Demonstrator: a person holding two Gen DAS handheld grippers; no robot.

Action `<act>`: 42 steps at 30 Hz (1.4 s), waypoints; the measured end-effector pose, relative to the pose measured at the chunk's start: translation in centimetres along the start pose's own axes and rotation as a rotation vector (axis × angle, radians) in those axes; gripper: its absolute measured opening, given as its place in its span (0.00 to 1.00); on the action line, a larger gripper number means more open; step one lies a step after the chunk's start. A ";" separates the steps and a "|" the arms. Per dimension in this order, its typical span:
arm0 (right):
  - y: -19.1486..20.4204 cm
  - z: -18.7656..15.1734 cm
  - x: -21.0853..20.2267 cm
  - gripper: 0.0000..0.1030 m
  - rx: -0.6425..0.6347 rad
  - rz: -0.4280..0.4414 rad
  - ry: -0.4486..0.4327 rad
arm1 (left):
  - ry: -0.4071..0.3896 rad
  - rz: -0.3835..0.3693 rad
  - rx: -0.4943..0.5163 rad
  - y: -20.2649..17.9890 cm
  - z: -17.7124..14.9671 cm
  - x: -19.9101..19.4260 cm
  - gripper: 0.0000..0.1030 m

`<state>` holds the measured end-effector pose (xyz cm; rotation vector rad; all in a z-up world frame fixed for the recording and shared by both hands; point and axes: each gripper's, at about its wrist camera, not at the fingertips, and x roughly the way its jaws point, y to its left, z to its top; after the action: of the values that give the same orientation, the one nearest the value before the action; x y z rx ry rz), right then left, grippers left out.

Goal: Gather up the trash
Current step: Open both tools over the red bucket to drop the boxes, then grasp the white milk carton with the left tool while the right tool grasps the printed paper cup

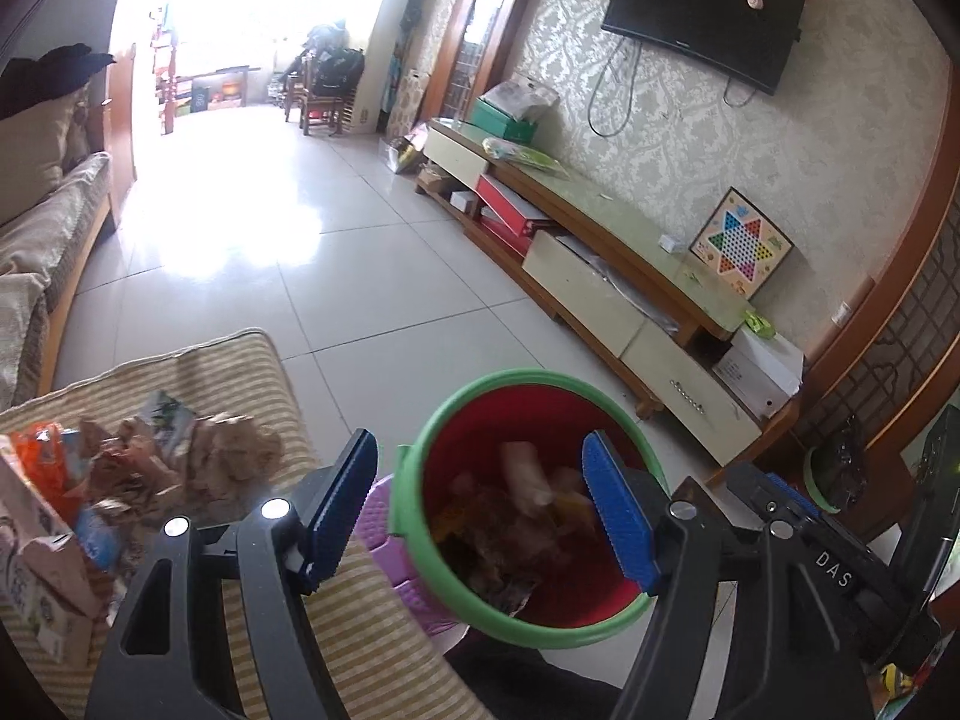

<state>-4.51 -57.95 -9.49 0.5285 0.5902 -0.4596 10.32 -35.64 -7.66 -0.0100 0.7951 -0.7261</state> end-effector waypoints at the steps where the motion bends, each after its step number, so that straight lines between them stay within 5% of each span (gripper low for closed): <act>1: 0.6 -0.2 -0.3 0.59 -0.011 0.003 0.001 | -0.004 0.008 -0.006 0.4 0.1 -0.5 0.66; 9: 6.0 -2.0 -1.8 0.66 -0.107 0.045 0.000 | -0.042 0.186 -0.147 9.3 -2.8 -6.9 0.66; 14: 10.7 -4.2 -1.1 0.66 -0.170 0.112 0.053 | -0.019 0.347 -0.408 19.6 -6.9 -9.9 0.64; 19: 15.0 -6.2 -1.1 0.66 -0.248 0.166 0.092 | 0.054 0.427 -0.667 27.5 -11.9 -10.2 0.59; 23: 17.3 -7.4 -1.4 0.67 -0.297 0.185 0.111 | 0.094 0.389 -0.703 29.1 -12.1 -8.0 0.58; 28: 19.1 -8.6 -1.7 0.69 -0.343 0.201 0.136 | 0.117 0.419 -0.713 29.9 -10.7 -5.3 0.75; 32: 19.8 -9.4 -1.3 0.72 -0.355 0.214 0.167 | 0.179 0.430 -0.764 31.0 -11.1 -3.3 0.77; 42: 22.9 -10.9 1.6 0.72 -0.346 0.275 0.252 | 0.144 0.313 -0.662 30.9 -12.8 -6.3 0.53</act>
<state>4.77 -34.29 -10.65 0.3304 0.8063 -0.0251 17.25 -5.14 -21.08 -0.4251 1.1172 -0.1457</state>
